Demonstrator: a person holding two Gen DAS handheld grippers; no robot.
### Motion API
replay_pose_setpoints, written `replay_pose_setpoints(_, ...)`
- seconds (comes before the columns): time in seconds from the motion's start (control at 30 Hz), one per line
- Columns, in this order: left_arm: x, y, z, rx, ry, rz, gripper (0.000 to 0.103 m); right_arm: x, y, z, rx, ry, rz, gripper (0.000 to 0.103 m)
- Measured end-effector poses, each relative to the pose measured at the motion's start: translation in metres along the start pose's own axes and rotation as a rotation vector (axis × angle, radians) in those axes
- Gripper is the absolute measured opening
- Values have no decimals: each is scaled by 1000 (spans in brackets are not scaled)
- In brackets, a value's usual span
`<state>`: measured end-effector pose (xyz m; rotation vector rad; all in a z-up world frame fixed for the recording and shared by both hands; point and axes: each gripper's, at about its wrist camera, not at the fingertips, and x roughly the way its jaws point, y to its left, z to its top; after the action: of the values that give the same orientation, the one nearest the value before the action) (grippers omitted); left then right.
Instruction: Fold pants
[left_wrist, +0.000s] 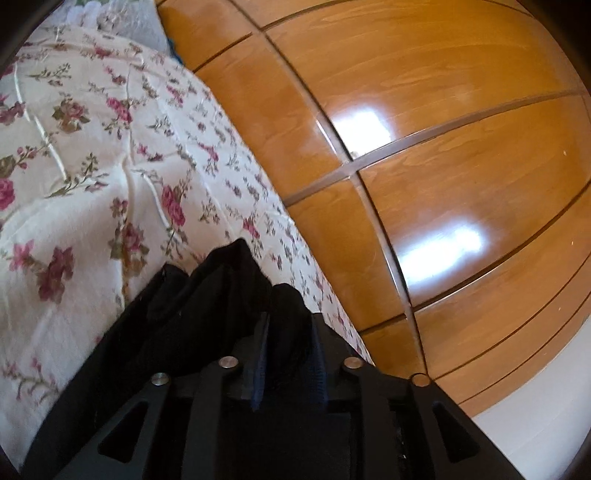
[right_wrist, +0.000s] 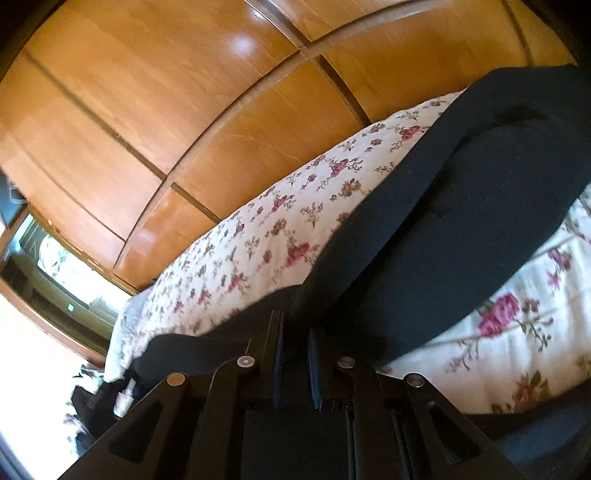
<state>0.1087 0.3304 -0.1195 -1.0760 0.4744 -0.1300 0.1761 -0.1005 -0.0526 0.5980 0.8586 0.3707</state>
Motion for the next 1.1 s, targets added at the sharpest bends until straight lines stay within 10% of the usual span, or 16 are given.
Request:
replay_pose_setpoints(0.4,-31,-20,-20,-65,83,147,60,-1,-15,-10,19,-44,62,12)
replay_pose_setpoints(0.5,-28,-24,-19,-63,108,191,53,-2,-17,-11,25,-45,69,12)
replay_pose_setpoints(0.63,-30,-28,-15,-21,102,215,8,-3,-20,-12,38,-40,79,12)
replay_pose_setpoints(1.1,-69,-84,24,128,65,14,6,-64,21,6,-90,-120,89,11)
